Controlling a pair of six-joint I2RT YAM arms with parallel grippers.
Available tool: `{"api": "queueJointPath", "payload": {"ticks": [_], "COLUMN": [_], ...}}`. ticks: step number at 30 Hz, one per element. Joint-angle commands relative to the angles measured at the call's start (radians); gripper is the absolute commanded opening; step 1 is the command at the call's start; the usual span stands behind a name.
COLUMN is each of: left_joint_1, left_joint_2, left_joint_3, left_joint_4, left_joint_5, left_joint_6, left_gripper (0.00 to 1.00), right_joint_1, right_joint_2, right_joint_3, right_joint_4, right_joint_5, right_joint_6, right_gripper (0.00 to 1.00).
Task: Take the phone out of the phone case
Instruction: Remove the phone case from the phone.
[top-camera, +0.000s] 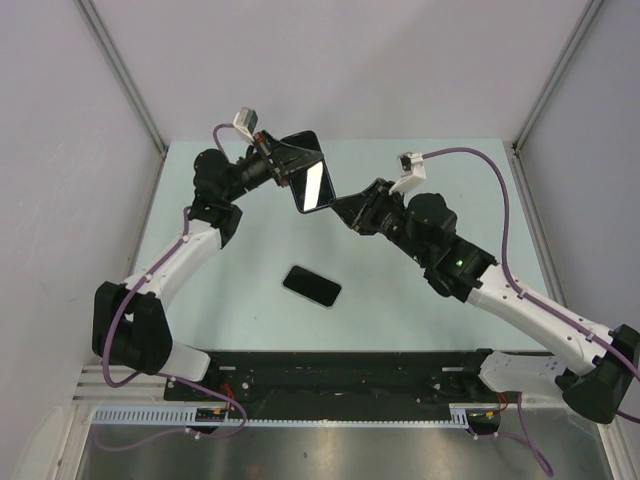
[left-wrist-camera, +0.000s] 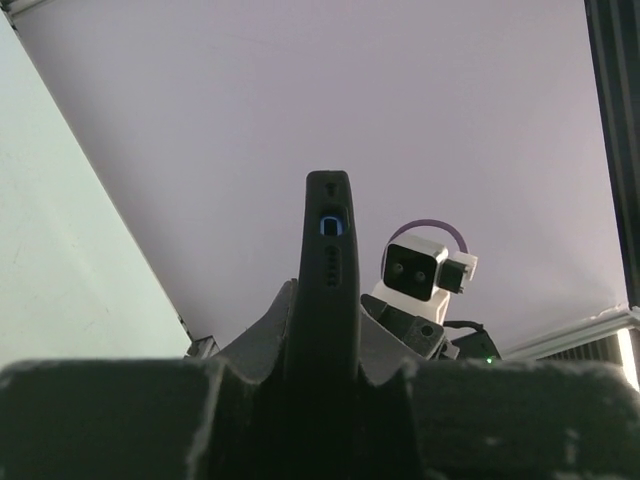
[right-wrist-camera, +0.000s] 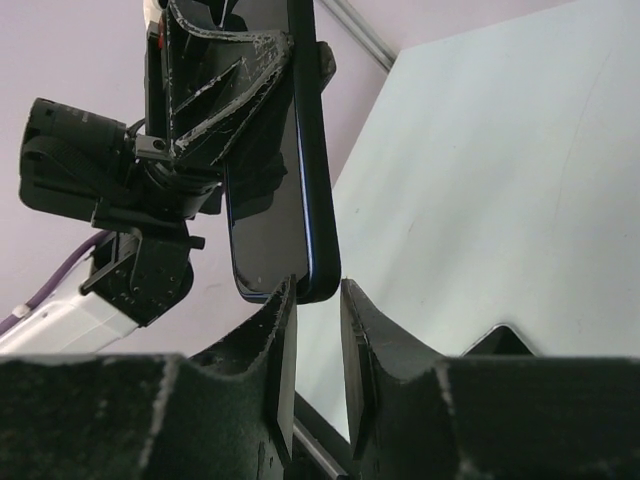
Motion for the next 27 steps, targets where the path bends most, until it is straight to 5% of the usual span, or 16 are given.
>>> {"api": "queueJointPath", "payload": {"ticks": [1,8,11,20,27], "left_joint_1": [-0.008,-0.005,-0.007,0.012,0.013], "left_joint_2": [-0.09,-0.087,-0.076,-0.136,-0.114], "left_joint_3": [0.127,0.104,0.084,0.015,0.04], "left_joint_4": [0.245,0.265,0.303,0.27,0.109], "left_joint_5": [0.012,0.009,0.015,0.015,0.058], "left_joint_6": [-0.232,-0.267,-0.301,-0.28,-0.189], "left_gripper": [0.0,0.0,0.0,0.0,0.0], "right_joint_1": [-0.065,-0.197,-0.211,-0.181,-0.177], "right_joint_2": [0.002,-0.062,-0.047,-0.111,-0.205], "right_joint_3": [-0.131,-0.321,-0.392,-0.425,-0.418], "right_joint_4": [-0.255,0.189,0.355,0.439,0.474], "right_joint_5": [-0.055,-0.464,-0.521,-0.44,-0.383], "right_joint_6": [-0.011,0.187,0.27,0.275,0.267], "right_gripper": [0.26,0.49,0.53,0.52,0.68]}}
